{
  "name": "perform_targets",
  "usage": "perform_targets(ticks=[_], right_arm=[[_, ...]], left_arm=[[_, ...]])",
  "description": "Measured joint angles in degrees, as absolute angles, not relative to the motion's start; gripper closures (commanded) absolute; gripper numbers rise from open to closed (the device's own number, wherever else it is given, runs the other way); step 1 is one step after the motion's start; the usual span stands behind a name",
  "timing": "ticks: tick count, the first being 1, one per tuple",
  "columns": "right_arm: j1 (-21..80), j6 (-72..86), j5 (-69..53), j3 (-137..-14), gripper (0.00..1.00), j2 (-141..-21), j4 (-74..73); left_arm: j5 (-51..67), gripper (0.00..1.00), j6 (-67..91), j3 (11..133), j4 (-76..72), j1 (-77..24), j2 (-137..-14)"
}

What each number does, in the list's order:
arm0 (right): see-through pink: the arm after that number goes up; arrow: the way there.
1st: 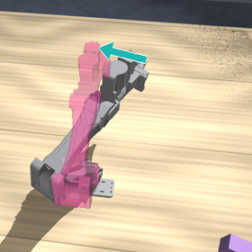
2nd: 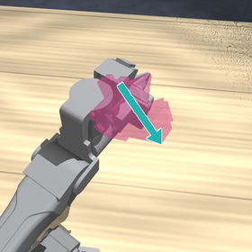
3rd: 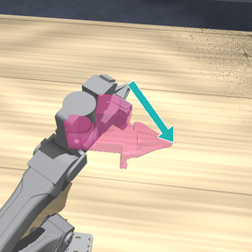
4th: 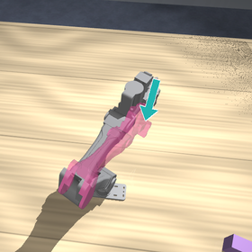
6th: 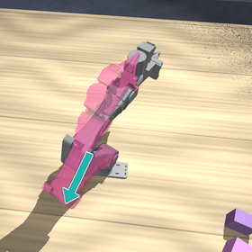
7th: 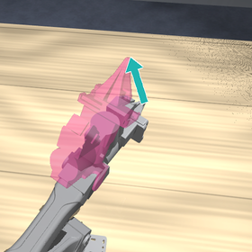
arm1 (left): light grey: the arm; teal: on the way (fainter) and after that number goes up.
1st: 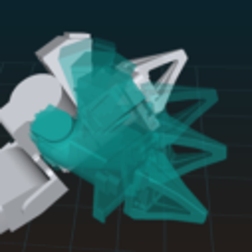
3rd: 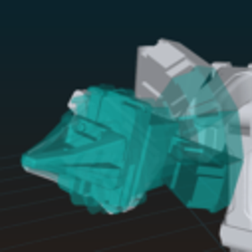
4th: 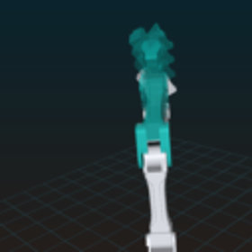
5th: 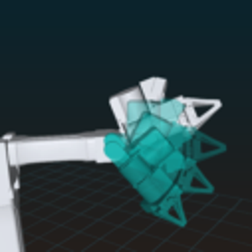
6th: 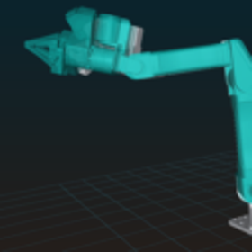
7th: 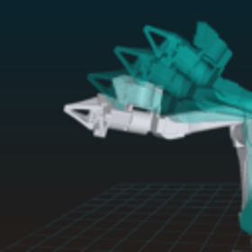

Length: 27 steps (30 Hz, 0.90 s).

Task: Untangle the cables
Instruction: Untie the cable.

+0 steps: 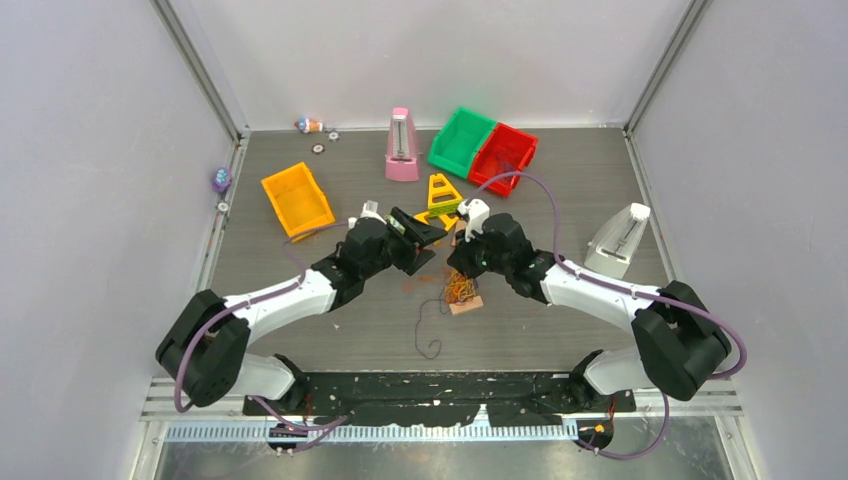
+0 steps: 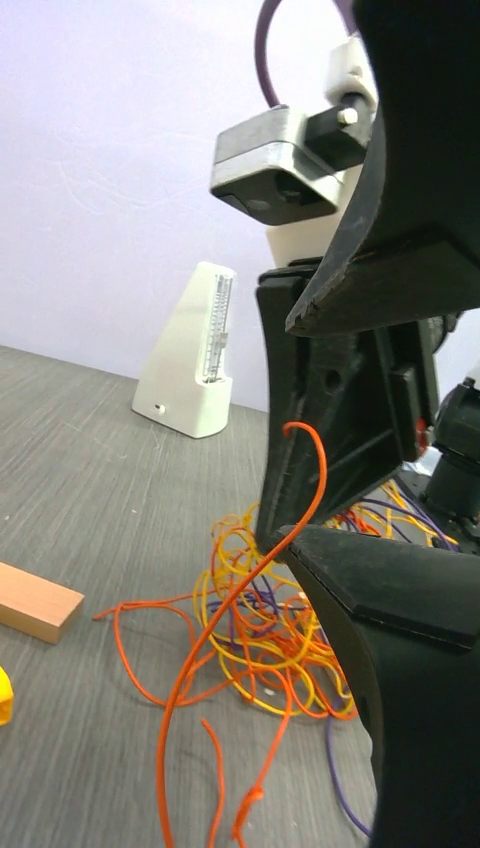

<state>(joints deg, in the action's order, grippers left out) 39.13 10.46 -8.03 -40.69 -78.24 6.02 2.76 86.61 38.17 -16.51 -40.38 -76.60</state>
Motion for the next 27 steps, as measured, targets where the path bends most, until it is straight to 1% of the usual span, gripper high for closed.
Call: perform_targets(ticks=[1, 3, 4, 5, 6, 8, 10, 11, 12, 13, 15, 17, 20, 21, 24, 27], right_arm=[[39.3, 10.4, -8.0, -40.7, 0.95, -78.2, 6.0], [39.6, 10.2, -8.0, -40.7, 0.95, -78.2, 6.0], [39.7, 10.2, -8.0, -40.7, 0.95, -78.2, 6.0], [39.8, 10.0, -7.9, -40.7, 0.94, -78.2, 6.0], [39.9, 9.9, -7.8, -40.7, 0.94, -78.2, 6.0], [40.1, 9.7, -7.6, -40.4, 0.9, -77.8, 6.0], [40.1, 9.5, -7.2, -39.9, 0.83, -77.2, 6.1], [40.1, 9.5, -7.0, -39.6, 0.73, -77.0, 6.2], [40.1, 9.4, -6.7, -39.5, 0.66, -76.9, 6.2], [40.1, 9.5, -6.5, -39.4, 0.55, -76.9, 6.3], [40.1, 9.6, -6.2, -39.2, 0.46, -76.9, 6.3], [40.1, 9.5, -6.1, -38.9, 0.43, -77.0, 6.5], [40.1, 9.6, -6.0, -38.3, 0.44, -77.2, 7.0], [40.1, 9.7, -6.0, -38.3, 0.45, -77.4, 7.0], [40.1, 10.3, -5.4, -38.3, 0.56, -78.9, 7.5], [40.1, 11.0, -3.8, -39.0, 0.58, -81.7, 6.8]], left_arm=[[2.6, 0.37, 86.6, 38.9, -16.7, -40.4, -77.5], [2.3, 0.61, 86.7, 40.1, -17.2, -40.4, -79.2], [2.2, 0.79, 87.0, 40.4, -17.4, -40.4, -79.7], [2.0, 0.95, 86.8, 40.4, -17.8, -40.4, -80.2], [1.9, 1.0, 87.1, 40.4, -18.0, -40.4, -80.5], [1.7, 1.0, 86.9, 40.4, -18.6, -40.4, -81.3], [1.5, 1.0, 86.5, 40.4, -19.0, -40.4, -81.7], [1.5, 1.0, 86.3, 40.4, -19.1, -40.4, -81.7], [1.5, 1.0, 86.1, 40.4, -19.2, -40.4, -81.7], [1.5, 1.0, 85.7, 40.4, -19.4, -40.4, -81.7], [1.5, 1.0, 84.7, 40.4, -19.6, -40.4, -81.6], [1.5, 1.0, 83.5, 40.4, -19.5, -40.2, -81.1], [1.6, 1.0, 81.5, 40.4, -19.4, -39.3, -79.2], [1.6, 1.0, 80.7, 40.3, -19.3, -38.8, -78.5], [1.9, 1.0, 77.5, 39.9, -18.2, -36.2, -74.9], [2.7, 1.0, 74.3, 39.6, -16.1, -32.6, -70.8]])
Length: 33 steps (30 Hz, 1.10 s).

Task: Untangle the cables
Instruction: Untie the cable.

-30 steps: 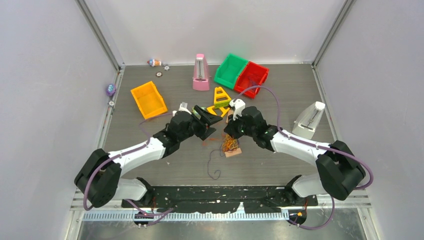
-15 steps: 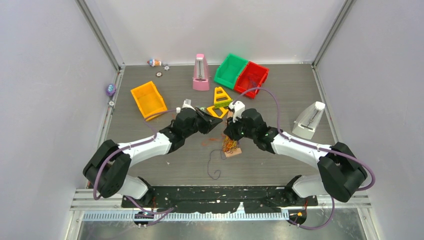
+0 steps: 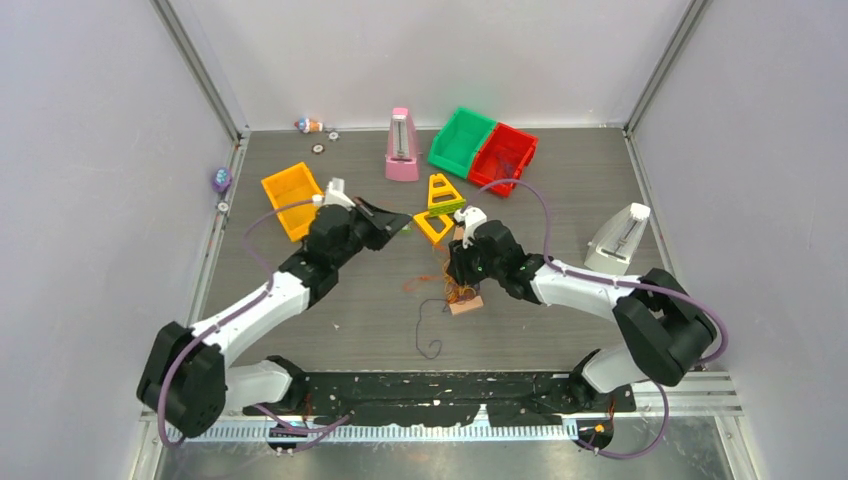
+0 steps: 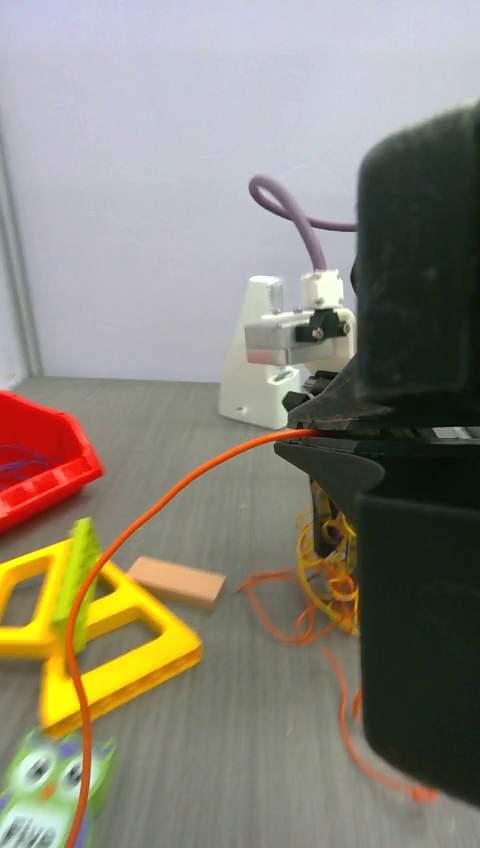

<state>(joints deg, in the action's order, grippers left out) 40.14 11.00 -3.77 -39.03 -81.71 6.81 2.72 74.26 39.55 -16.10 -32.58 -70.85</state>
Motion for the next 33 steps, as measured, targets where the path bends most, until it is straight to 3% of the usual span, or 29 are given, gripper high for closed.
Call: perform_targets(ticks=[11, 13, 16, 18, 23, 28, 30, 31, 33], right_arm=[[40.1, 13.2, 7.5, -40.1, 0.58, -83.8, 2.3], [39.9, 13.6, 9.3, -40.1, 0.53, -83.4, 1.0], [39.3, 14.5, 12.3, -40.1, 0.29, -82.4, -1.0], [38.9, 15.3, 14.1, -40.1, 0.19, -81.6, -2.2], [38.0, 15.8, 15.7, -40.1, 0.09, -79.8, -4.0], [37.8, 15.8, 13.3, -40.4, 0.08, -78.6, -5.1], [37.8, 15.7, 11.7, -40.8, 0.08, -78.4, -5.1], [37.8, 15.7, 11.0, -40.8, 0.07, -78.3, -5.1], [37.8, 15.7, 9.7, -40.8, 0.07, -78.2, -4.8]], left_arm=[[13.1, 1.0, 61.9, 34.6, -3.5, -3.2, -55.7], [14.6, 1.0, 60.0, 34.0, -1.3, 1.0, -54.2], [15.9, 1.0, 58.0, 32.6, 1.9, 6.1, -51.6], [15.9, 1.0, 57.3, 31.8, 3.8, 7.7, -50.2], [16.0, 1.0, 55.3, 30.8, 7.5, 8.0, -49.5], [16.1, 0.99, 52.8, 31.0, 10.7, 7.8, -51.5], [15.3, 0.81, 51.5, 31.8, 13.4, 7.1, -53.0], [14.6, 0.64, 50.7, 32.1, 14.4, 6.7, -53.6], [13.4, 0.18, 49.9, 32.5, 15.9, 5.9, -54.2]])
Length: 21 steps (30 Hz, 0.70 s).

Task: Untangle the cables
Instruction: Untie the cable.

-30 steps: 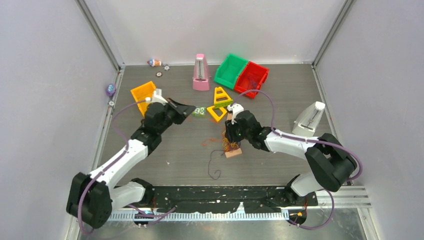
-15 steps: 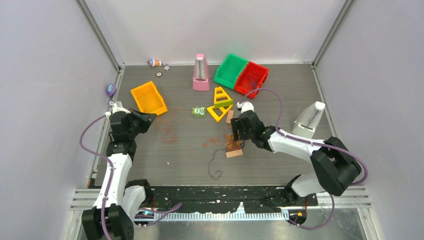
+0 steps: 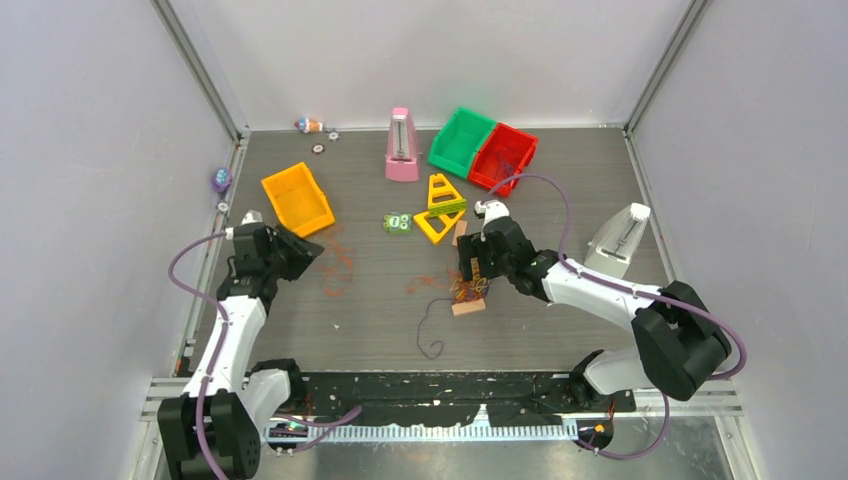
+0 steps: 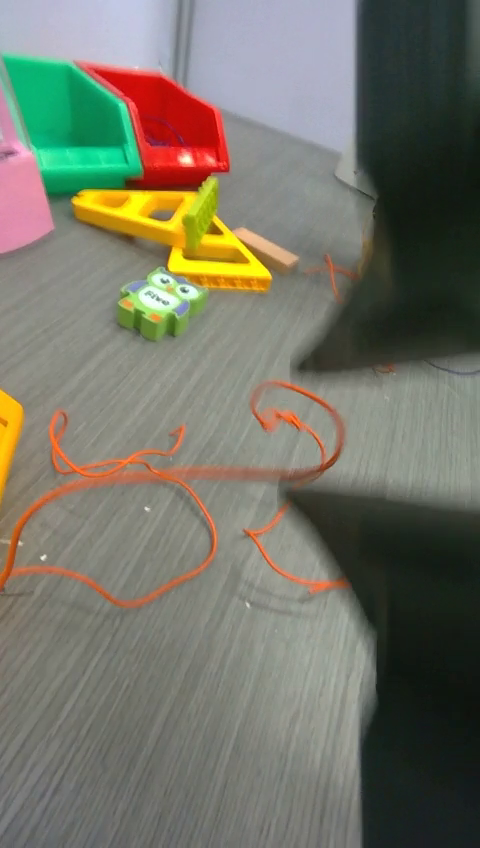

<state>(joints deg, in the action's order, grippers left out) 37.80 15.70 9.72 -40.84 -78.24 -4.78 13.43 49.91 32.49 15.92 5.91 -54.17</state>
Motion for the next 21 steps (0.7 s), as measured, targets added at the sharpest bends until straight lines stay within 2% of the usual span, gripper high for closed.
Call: perform_targets(ticks=[1, 2, 9, 14, 21], right_arm=[[37.8, 15.6, 9.0, -40.9, 0.07, -78.2, -4.7], [37.8, 15.6, 8.5, -40.9, 0.07, -78.2, -4.7], [37.8, 15.1, 5.3, -42.7, 0.06, -78.2, -5.2], [37.8, 14.9, 3.4, -43.0, 0.07, -78.2, -5.3], [37.8, 15.0, -0.1, -43.0, 0.08, -78.2, -4.8]], left_arm=[[12.8, 0.04, 49.4, 32.7, 16.6, 5.6, -54.4], [12.1, 0.01, 48.8, 33.3, 17.6, 5.1, -54.9], [0.7, 0.0, 43.0, 42.0, 27.1, -1.7, -61.6], [-4.0, 0.0, 40.1, 44.1, 30.9, -5.2, -66.2], [-7.0, 0.0, 37.5, 52.4, 37.8, -6.2, -81.3]])
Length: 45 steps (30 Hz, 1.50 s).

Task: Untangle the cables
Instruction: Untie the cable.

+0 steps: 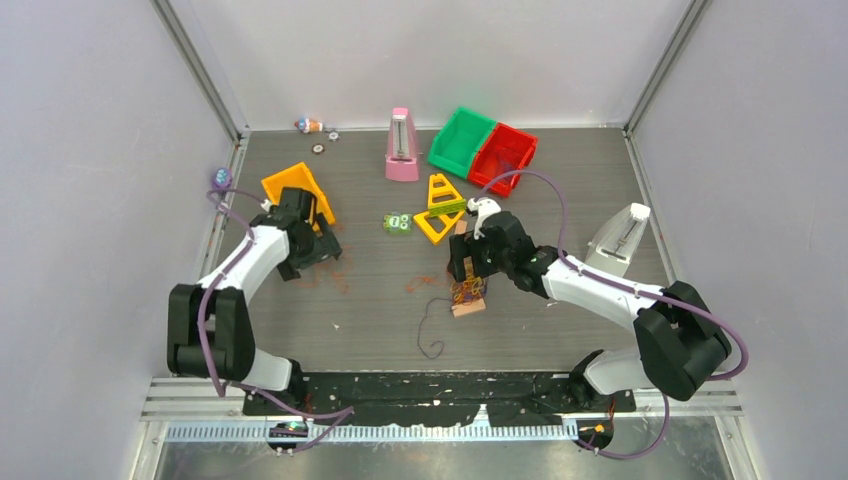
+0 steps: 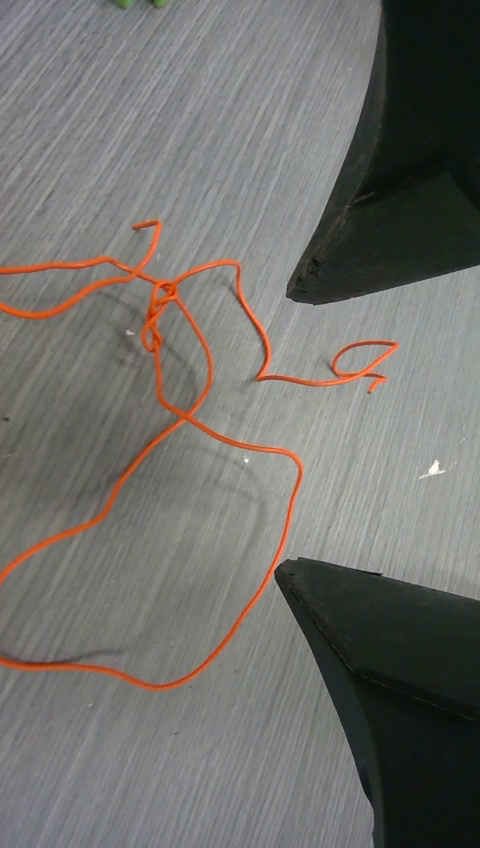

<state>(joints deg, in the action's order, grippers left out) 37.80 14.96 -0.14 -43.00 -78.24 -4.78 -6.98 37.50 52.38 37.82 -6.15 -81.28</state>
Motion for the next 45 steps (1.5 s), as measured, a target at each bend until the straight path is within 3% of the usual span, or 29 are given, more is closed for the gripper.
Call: perform_targets(ticks=[15, 22, 29, 40, 43, 45], right_arm=[[37.8, 15.0, -3.4, -43.0, 0.08, -78.2, -4.2], [37.8, 15.0, -4.0, -43.0, 0.09, -77.3, -3.9], [37.8, 15.2, -4.7, -42.9, 0.09, -76.0, -3.4], [37.8, 15.2, -5.5, -41.9, 0.09, -72.7, -3.0], [37.8, 15.2, -5.7, -41.3, 0.09, -72.1, -3.0], [37.8, 15.2, -5.7, -41.0, 0.09, -72.0, -3.0]], left_arm=[[-14.7, 0.0, 32.2, 64.5, 41.8, -13.7, -96.8], [-18.4, 0.01, 31.2, 67.9, 45.7, -15.8, -97.8], [-16.4, 0.15, 31.5, 65.2, 45.9, -17.5, -93.7], [-10.0, 0.17, 34.0, 60.4, 44.7, -17.6, -93.3], [-8.2, 0.25, 34.5, 57.3, 44.4, -17.6, -92.1], [-6.2, 0.38, 35.1, 55.3, 43.4, -17.6, -91.5]])
